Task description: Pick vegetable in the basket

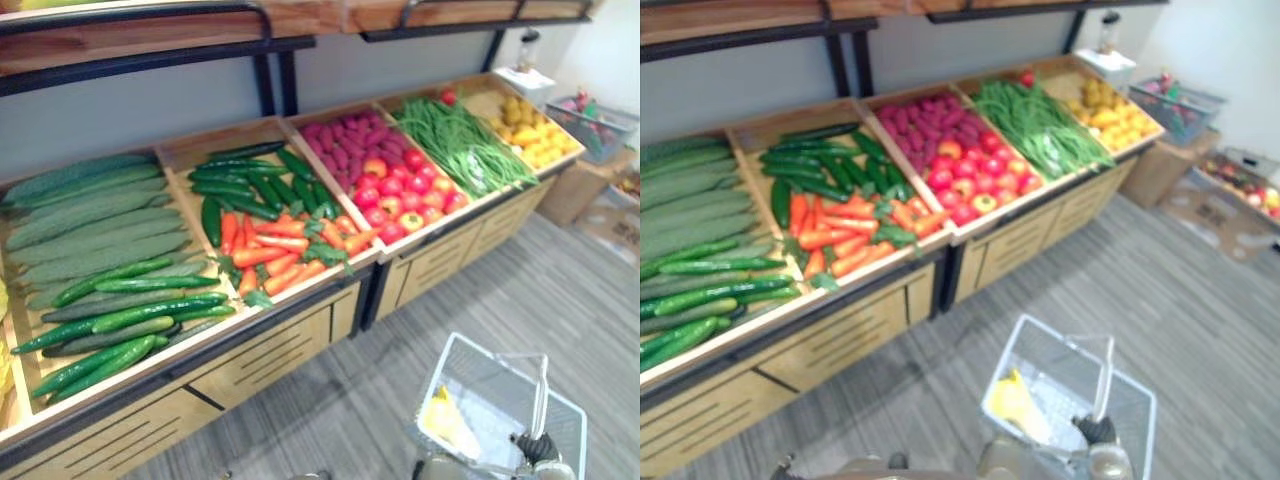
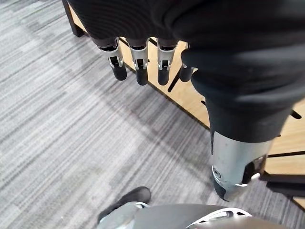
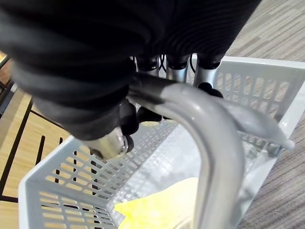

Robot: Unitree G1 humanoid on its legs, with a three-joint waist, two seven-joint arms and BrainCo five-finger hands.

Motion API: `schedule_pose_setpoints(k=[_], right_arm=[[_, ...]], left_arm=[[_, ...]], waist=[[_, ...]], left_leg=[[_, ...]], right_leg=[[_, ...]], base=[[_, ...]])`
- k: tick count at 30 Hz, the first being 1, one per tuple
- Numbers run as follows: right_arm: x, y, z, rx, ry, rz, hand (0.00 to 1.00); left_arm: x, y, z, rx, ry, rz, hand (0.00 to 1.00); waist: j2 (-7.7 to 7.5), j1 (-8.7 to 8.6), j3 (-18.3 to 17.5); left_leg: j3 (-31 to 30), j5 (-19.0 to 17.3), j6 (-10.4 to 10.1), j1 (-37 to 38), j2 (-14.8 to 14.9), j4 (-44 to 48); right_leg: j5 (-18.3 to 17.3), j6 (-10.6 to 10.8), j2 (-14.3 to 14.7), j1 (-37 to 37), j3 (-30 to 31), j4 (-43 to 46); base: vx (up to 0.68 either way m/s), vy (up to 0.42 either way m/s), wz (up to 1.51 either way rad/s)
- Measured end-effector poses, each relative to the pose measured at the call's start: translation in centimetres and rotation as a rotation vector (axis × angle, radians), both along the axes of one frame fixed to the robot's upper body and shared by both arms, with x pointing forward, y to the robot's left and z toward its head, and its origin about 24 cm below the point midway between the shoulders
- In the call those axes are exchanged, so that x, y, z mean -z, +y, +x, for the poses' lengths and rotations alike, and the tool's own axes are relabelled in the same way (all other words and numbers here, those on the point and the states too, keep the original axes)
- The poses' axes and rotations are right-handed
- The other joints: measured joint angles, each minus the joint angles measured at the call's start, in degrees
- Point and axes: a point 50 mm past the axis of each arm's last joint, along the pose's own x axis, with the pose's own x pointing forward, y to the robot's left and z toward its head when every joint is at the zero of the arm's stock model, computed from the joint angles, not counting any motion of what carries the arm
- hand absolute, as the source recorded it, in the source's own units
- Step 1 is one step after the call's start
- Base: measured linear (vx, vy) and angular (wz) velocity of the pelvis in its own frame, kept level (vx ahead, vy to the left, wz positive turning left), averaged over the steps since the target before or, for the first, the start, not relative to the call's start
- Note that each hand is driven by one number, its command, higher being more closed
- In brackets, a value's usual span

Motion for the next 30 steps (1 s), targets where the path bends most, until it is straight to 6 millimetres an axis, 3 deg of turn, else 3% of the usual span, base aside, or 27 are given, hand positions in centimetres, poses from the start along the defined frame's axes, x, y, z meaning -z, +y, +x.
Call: schedule_pose_setpoints(k=[3, 6, 7, 8, 9, 12, 14, 17, 20, 22, 24, 27, 30], right_arm=[[0.6, -0.6, -1.7, 0.155, 0.013, 0.047, 1.00], [0.6, -1.2, -2.7, 0.272, 0.001, 0.057, 1.00], [0.9, -1.0, -3.7, 0.310, 0.016, 0.072, 1.00], [1.2, -0.7, -4.3, 0.325, 0.030, 0.081, 1.00], [1.4, -0.9, -5.2, 0.369, 0.049, 0.087, 1.00], [1.3, -1.2, -5.2, 0.409, 0.042, 0.092, 1.00], [1.5, -0.9, -5.3, 0.410, 0.057, 0.107, 1.00], [1.3, -1.4, -5.6, 0.435, 0.055, 0.098, 1.00], [0.9, -2.4, -5.5, 0.439, 0.046, 0.073, 1.00], [0.7, -2.8, -5.3, 0.453, 0.031, 0.066, 1.00], [0.7, -2.7, -5.2, 0.467, 0.022, 0.074, 1.00], [0.5, -2.7, -3.7, 0.456, -0.014, 0.081, 1.00], [0.6, -2.4, -3.8, 0.437, -0.002, 0.083, 1.00]], left_arm=[[-0.1, -0.1, 0.9, -0.045, -0.035, -0.009, 0.00], [-0.2, 0.2, 1.3, -0.072, -0.052, -0.003, 0.00], [-0.3, 0.8, 0.8, -0.093, -0.044, 0.008, 0.00], [-0.4, 1.1, 0.4, -0.102, -0.039, 0.017, 0.00], [0.0, 0.6, 0.3, -0.119, -0.024, -0.004, 0.00], [0.7, -1.8, 0.0, -0.131, -0.017, -0.070, 0.00], [0.6, -1.5, -0.1, -0.136, -0.013, -0.065, 0.00], [0.6, -1.5, 0.0, -0.158, -0.022, -0.073, 0.00], [0.5, -1.6, 0.4, -0.144, -0.034, -0.073, 0.00], [0.5, -1.8, 1.0, -0.120, -0.047, -0.075, 0.00], [0.4, -1.7, 1.7, -0.106, -0.060, -0.070, 0.00], [-0.2, -1.2, 3.4, -0.024, -0.095, -0.040, 0.00], [-1.5, 0.1, 4.7, 0.114, -0.149, 0.036, 0.00]], waist=[[0.37, -0.06, -0.2], [0.54, -0.14, -0.1], [-0.95, -0.16, -0.7], [-1.97, -0.27, -1.2], [-0.60, -0.24, -1.6], [2.74, -0.53, -2.5], [3.04, -1.50, -2.6], [2.61, -1.89, -2.1], [2.17, -1.89, -1.9], [2.20, -2.30, -1.9], [2.65, -2.99, -1.9], [3.51, -3.10, -1.1], [2.67, -3.03, -0.5]], left_leg=[[-4.8, -1.4, -2.7, 0.9, 2.1, 0.4], [-8.1, -3.3, -6.0, 1.8, 4.6, 0.8], [-9.2, -4.8, -8.4, 2.8, 5.4, 0.9], [-10.1, -5.4, -9.5, 3.1, 5.3, 0.8], [-11.5, -6.0, -11.3, 4.4, 7.9, 0.0], [-10.1, -0.5, -13.7, 3.6, 12.9, -0.8], [-11.4, 2.5, -13.8, 1.2, 15.0, 2.1], [-10.9, 4.4, -13.5, -3.0, 16.1, 9.5], [-4.3, 5.8, -13.5, -4.1, 16.4, 10.5], [1.9, 6.7, -12.2, -4.2, 15.8, 6.3], [2.7, 6.7, -12.3, -3.1, 15.0, 1.6], [4.0, 4.5, -14.3, -2.1, 14.5, -3.1], [5.9, 3.6, -13.5, -0.9, 12.0, -2.8]], right_leg=[[0.9, 0.4, 3.0, -0.1, 4.9, -24.4], [5.0, -0.1, 4.3, -0.3, 7.9, -35.2], [7.9, 0.0, 4.2, 0.7, 8.8, -38.3], [8.6, 0.0, 3.8, 1.1, 9.3, -38.3], [11.6, -0.2, 5.6, 1.0, 7.5, -34.6], [7.0, -3.5, 8.7, 1.7, 2.3, -32.1], [3.8, -5.2, 9.6, 3.3, -1.7, -30.7], [2.1, -6.7, 9.6, 6.8, -5.9, -31.1], [2.0, -7.0, 8.3, 9.6, -8.4, -32.4], [2.0, -6.7, 7.5, 9.5, -9.6, -32.9], [2.4, -5.8, 7.6, 8.9, -10.6, -33.1], [3.2, -4.6, 7.7, 6.5, -9.7, -32.5], [4.1, -3.1, 5.8, 6.5, -6.6, -32.0]], base=[[0.34, -0.247, 0.74], [0.34, -0.344, 0.69], [0.30, -0.376, 0.64], [0.47, -0.619, 0.79], [0.46, -0.584, 0.74], [0.36, -0.430, 0.61], [0.25, -0.363, 0.79], [0.15, -0.239, 0.74], [0.06, -0.102, 0.56], [-0.01, 0.021, 0.45], [-0.05, 0.095, 0.35], [-0.10, 0.135, -0.03], [-0.07, 0.115, -0.25]])
